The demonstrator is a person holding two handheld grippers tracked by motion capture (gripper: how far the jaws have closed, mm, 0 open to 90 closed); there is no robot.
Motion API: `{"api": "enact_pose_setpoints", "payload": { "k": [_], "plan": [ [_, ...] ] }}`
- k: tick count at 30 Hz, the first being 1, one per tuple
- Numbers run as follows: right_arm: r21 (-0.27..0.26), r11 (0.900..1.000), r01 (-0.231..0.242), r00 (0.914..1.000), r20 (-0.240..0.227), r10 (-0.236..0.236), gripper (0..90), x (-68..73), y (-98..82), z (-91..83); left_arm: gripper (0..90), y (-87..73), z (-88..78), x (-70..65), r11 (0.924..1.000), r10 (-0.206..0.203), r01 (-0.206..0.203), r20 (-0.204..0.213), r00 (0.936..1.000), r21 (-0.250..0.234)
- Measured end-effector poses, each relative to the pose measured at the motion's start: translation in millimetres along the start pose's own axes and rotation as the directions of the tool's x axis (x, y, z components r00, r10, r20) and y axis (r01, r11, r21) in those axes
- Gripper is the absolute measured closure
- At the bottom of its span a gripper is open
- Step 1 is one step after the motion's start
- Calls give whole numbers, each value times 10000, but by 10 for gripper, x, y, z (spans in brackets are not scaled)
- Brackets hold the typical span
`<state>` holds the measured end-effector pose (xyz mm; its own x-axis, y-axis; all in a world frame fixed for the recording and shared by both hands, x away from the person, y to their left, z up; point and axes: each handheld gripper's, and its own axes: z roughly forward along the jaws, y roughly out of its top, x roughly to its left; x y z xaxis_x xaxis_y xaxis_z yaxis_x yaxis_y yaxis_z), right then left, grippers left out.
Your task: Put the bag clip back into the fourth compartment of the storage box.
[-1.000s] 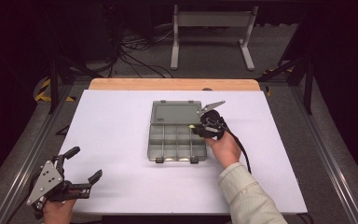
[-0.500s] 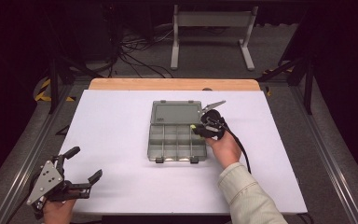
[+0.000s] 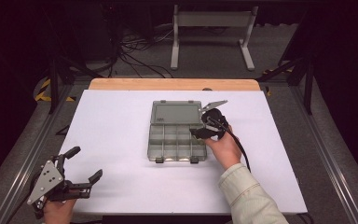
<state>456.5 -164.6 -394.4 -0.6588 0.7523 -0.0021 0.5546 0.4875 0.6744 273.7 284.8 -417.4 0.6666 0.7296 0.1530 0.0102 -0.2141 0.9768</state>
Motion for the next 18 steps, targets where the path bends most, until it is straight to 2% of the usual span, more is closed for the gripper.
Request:
{"api": "enact_pose_setpoints", "payload": {
  "k": [6, 12, 18],
  "plan": [
    [-417, 9991, 82, 10000, -49, -84, 174, 73, 9, -182, 14, 9, 18, 0, 10000, 48, -48, 37, 10000, -16],
    [-768, 9968, 218, 9996, -161, -231, 132, 140, -14, -347, 14, 4, 18, 3, 10000, 4, -4, 35, 10000, -30],
    [-1531, 9866, 570, 9976, -309, -625, 90, 232, -77, -597, 14, 7, 18, -3, 10000, 31, -31, 55, 10000, -46]
  ]
}}
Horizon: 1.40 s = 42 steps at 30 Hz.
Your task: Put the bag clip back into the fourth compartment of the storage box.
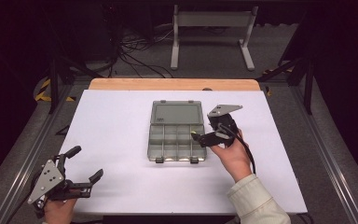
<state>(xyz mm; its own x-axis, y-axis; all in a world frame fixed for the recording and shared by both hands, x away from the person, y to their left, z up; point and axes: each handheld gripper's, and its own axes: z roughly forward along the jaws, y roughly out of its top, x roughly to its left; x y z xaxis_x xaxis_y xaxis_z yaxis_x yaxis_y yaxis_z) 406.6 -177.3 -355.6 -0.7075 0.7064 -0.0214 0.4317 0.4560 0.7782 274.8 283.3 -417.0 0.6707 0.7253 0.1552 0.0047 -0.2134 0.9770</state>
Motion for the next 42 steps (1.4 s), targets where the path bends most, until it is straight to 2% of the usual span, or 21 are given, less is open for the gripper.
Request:
{"api": "enact_pose_setpoints", "payload": {
  "k": [3, 7, 14, 16, 20, 23, 26, 31, 33, 37, 42],
  "plan": [
    [-365, 9990, 271, 9995, -137, -276, 78, 49, -16, -110, 14, 2, -2, -3, 10000, -6, 6, -5, 10000, -16],
    [-695, 9964, 495, 9988, -9, -497, 59, 114, -45, -251, 14, 2, -1, -3, 10000, -30, 30, 0, 10000, -40],
    [-1238, 9906, 583, 9983, 70, -578, 31, 154, -130, -437, 14, 3, -9, -3, 10000, -75, 75, 14, 10000, -52],
    [-1595, 9850, 656, 9978, 4, -664, 15, 156, -194, -512, 14, 3, -8, -3, 9999, -86, 86, 20, 10000, -62],
    [-1840, 9792, 859, 9962, 43, -866, 7, 171, -265, -577, 14, 6, -12, -6, 9999, -60, 60, -13, 10000, -85],
    [-2182, 9711, 972, 9952, 151, -962, 4, 181, -346, -641, 14, 6, -14, -3, 9999, -47, 47, -31, 10000, -92],
    [-2537, 9621, 1001, 9950, 329, -948, 4, 181, -438, -694, 14, 6, -14, -6, 9999, -46, 45, -41, 10000, -124],
    [-2915, 9528, 850, 9957, 611, -701, 3, 138, -610, -772, 14, 8, -18, -7, 9999, -61, 60, -36, 10000, -133],
    [-3113, 9469, 804, 9961, 607, -647, 2, 111, -673, -794, 14, 8, -18, -8, 9999, -60, 60, -37, 10000, -137],
    [-3318, 9413, 623, 9976, 482, -491, 2, 74, -780, -824, 14, 11, -23, -11, 9999, -33, 32, -29, 10000, -127],
    [-3471, 9343, 814, 9960, 627, -635, 2, 61, -895, -836, 14, 10, -31, -4, 9999, -33, 33, -36, 10000, -129]
  ]
}}
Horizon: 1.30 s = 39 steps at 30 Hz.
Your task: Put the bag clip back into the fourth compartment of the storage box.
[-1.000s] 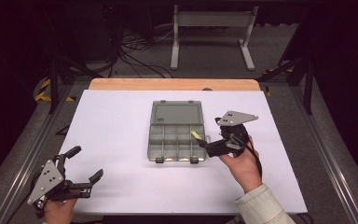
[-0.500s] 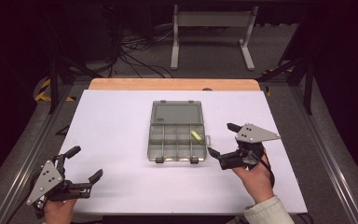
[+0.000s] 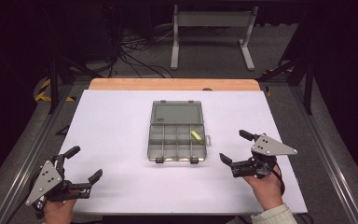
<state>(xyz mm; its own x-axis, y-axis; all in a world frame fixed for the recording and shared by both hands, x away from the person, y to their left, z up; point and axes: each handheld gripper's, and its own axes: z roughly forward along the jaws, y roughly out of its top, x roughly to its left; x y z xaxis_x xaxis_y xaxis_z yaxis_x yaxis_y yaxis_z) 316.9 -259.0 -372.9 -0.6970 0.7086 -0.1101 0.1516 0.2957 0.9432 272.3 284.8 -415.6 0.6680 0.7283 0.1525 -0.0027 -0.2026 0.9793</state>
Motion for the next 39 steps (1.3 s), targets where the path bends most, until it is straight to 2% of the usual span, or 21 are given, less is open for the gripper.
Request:
{"api": "enact_pose_setpoints", "payload": {
  "k": [4, 11, 20, 28, 30, 32, 36, 37, 39],
  "plan": [
    [-160, 9998, 115, 9999, -71, -116, 2, 5, -84, -43, 14, 1, -1, 0, 10000, 30, -30, 0, 10000, -25],
    [-284, 9994, 210, 9997, 107, -207, 3, 9, -222, -98, 14, 2, -1, -7, 10000, 22, -22, -10, 10000, -55],
    [-249, 9995, 214, 9996, 193, -209, 2, 33, -395, -123, 12, -2, -12, -2, 9999, -36, 36, 35, 10000, -107],
    [-275, 9996, 16, 9998, 207, -10, 2, 50, -551, -120, 10, -12, -8, -11, 9999, -114, 115, 93, 9999, -126],
    [-200, 9998, -9, 9996, 292, 15, 3, 61, -581, -114, 10, -14, -7, -13, 9998, -140, 142, 109, 9998, -130],
    [-98, 9997, -238, 9991, 349, 241, 2, 73, -653, -83, 9, -17, -2, -22, 9998, -105, 107, 147, 9998, -138],
    [381, 9982, -467, 9980, 440, 450, 2, 77, -731, -33, 8, -30, 7, -29, 9995, -236, 240, 174, 9996, -203],
    [429, 9978, -499, 9979, 438, 480, 2, 80, -738, -21, 8, -33, 5, -24, 9998, -154, 157, 159, 9998, -158],
    [657, 9971, -387, 9977, 575, 350, 2, 80, -741, 9, 8, -48, 8, -22, 9995, -249, 251, 119, 9996, -212]
  ]
}}
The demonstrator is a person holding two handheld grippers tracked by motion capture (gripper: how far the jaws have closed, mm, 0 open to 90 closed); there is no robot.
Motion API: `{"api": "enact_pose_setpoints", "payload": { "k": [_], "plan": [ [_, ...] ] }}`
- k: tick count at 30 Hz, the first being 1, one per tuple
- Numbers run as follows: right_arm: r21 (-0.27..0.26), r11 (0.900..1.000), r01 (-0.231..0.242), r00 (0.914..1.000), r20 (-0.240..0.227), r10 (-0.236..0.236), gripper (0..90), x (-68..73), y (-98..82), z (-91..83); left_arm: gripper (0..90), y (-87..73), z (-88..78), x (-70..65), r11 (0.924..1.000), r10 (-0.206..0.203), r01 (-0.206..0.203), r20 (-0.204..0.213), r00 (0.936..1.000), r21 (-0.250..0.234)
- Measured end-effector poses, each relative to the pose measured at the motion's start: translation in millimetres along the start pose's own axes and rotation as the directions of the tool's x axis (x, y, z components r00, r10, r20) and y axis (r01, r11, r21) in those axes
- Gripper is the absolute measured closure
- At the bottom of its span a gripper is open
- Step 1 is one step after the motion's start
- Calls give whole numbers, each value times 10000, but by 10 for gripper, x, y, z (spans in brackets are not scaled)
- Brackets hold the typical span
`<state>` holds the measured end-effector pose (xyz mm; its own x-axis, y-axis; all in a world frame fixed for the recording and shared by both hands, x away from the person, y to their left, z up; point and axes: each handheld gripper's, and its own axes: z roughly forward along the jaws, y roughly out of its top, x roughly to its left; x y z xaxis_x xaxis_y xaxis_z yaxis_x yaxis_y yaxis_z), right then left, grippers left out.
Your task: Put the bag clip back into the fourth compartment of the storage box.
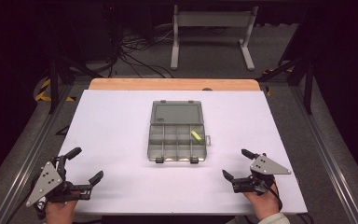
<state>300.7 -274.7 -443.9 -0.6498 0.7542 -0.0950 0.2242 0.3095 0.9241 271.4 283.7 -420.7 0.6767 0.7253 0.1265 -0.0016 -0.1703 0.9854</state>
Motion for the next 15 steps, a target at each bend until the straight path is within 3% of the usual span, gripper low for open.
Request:
{"api": "enact_pose_setpoints", "payload": {
  "k": [2, 3, 15],
  "plan": [
    [-29, 10000, -40, 10000, -25, 39, 2, -4, -1, 13, 7, -11, 0, 8, 10000, -59, 59, -25, 10000, -2],
    [20, 10000, -22, 10000, 18, 22, 2, -5, 1, 25, 7, -43, 10, 27, 9995, -310, 310, -19, 9995, -60],
    [-225, 9993, 290, 9996, 44, -289, 3, -17, 41, -12, 3, -67, 19, 39, 9995, -301, 300, 67, 9995, 22]
  ]
}}
